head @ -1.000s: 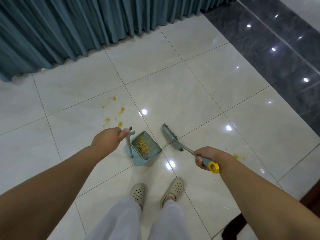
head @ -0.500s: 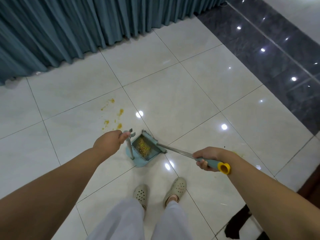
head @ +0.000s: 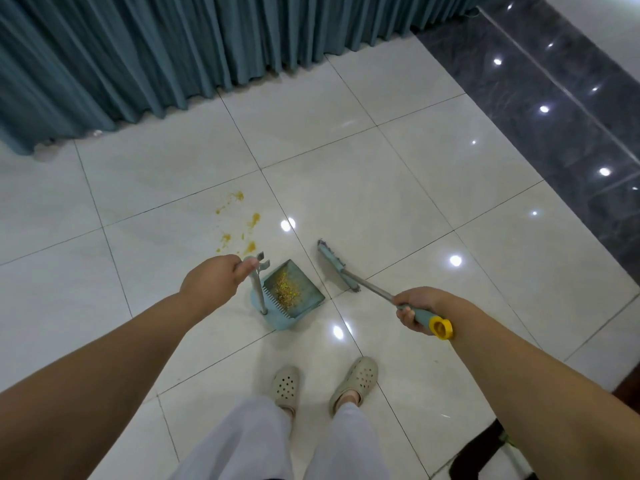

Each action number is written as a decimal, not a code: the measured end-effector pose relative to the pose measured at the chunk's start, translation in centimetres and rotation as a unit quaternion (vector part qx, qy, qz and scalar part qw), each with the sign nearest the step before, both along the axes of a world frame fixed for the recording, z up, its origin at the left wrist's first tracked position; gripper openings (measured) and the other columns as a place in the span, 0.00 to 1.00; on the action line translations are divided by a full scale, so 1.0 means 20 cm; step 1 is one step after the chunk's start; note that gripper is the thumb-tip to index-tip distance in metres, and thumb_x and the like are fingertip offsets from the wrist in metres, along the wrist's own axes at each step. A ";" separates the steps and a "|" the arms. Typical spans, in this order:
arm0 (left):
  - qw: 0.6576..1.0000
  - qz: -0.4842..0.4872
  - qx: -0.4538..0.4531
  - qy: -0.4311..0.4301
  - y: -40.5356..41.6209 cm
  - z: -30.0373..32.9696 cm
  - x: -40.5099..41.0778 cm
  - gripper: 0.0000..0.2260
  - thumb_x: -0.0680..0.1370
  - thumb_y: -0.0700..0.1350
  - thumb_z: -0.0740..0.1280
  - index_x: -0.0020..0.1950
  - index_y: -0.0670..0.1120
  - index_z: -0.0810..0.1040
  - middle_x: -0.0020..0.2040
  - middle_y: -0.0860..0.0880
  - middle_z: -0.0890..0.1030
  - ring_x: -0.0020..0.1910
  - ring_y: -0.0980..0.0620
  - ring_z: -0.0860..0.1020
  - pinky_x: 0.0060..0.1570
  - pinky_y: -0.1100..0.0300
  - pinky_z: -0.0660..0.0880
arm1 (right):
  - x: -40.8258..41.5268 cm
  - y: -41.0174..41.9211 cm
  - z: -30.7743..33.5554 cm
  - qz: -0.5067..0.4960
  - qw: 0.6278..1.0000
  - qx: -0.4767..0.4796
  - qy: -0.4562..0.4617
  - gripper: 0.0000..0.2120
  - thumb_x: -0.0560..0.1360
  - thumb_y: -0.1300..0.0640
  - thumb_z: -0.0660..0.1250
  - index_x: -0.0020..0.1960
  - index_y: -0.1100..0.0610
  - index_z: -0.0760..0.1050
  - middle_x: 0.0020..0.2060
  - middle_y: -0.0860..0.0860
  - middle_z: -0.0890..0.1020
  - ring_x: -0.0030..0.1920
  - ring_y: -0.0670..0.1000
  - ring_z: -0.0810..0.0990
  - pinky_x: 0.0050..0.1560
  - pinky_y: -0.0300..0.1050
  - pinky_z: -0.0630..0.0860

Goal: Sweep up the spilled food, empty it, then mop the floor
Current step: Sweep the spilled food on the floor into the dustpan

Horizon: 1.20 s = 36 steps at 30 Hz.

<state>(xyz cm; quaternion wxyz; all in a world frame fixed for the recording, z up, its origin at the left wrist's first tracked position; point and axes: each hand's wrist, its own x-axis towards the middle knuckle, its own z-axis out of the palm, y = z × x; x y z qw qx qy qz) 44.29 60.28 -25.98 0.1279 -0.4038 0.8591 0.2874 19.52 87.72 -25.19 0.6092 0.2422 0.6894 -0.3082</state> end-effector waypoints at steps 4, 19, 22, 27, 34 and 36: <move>0.999 0.034 0.006 0.010 -0.03 0.05 0.04 0.25 0.79 0.63 0.51 0.37 0.44 0.72 0.31 0.47 0.75 0.32 0.48 0.73 0.34 0.56 0.68 | -0.02 -0.07 0.01 0.017 1.000 0.000 0.009 0.07 0.80 0.61 0.61 0.44 0.62 0.66 0.19 0.54 0.68 0.14 0.46 0.65 0.15 0.31 0.66; 0.964 0.234 0.088 0.089 0.03 0.09 0.08 0.27 0.75 0.65 0.58 0.40 0.41 0.77 0.30 0.50 0.80 0.26 0.52 0.74 0.29 0.61 0.70 | -0.18 -0.44 -0.05 0.108 0.992 -0.022 0.062 0.08 0.80 0.60 0.59 0.45 0.63 0.66 0.38 0.59 0.72 0.12 0.47 0.66 0.16 0.30 0.67; 0.965 0.244 0.060 0.069 0.09 0.09 0.08 0.27 0.76 0.64 0.57 0.40 0.40 0.77 0.30 0.47 0.79 0.28 0.50 0.74 0.34 0.56 0.72 | -0.22 -0.44 -0.11 0.124 0.991 -0.021 0.049 0.08 0.81 0.61 0.57 0.45 0.63 0.66 0.40 0.61 0.72 0.13 0.47 0.66 0.16 0.31 0.68; 0.969 0.242 0.020 0.036 0.21 0.08 0.07 0.25 0.77 0.63 0.56 0.36 0.42 0.73 0.29 0.48 0.77 0.28 0.51 0.74 0.30 0.59 0.67 | -0.28 -0.37 -0.20 0.204 0.978 0.013 0.033 0.07 0.80 0.60 0.58 0.46 0.64 0.66 0.40 0.60 0.74 0.14 0.48 0.68 0.17 0.33 0.69; 0.962 0.272 0.008 0.022 0.31 0.07 0.18 0.25 0.77 0.63 0.56 0.37 0.41 0.73 0.29 0.48 0.77 0.27 0.50 0.73 0.31 0.59 0.67 | -0.26 -0.26 -0.23 0.259 0.964 0.046 0.046 0.10 0.81 0.59 0.58 0.44 0.64 0.67 0.34 0.57 0.72 0.16 0.48 0.67 0.17 0.33 0.67; 0.961 0.275 0.008 0.022 0.31 0.07 0.23 0.25 0.77 0.62 0.55 0.38 0.42 0.74 0.29 0.48 0.77 0.28 0.50 0.74 0.32 0.59 0.68 | -0.21 -0.24 -0.23 0.258 0.964 0.049 0.044 0.10 0.81 0.59 0.58 0.44 0.64 0.67 0.33 0.57 0.71 0.14 0.48 0.67 0.17 0.32 0.67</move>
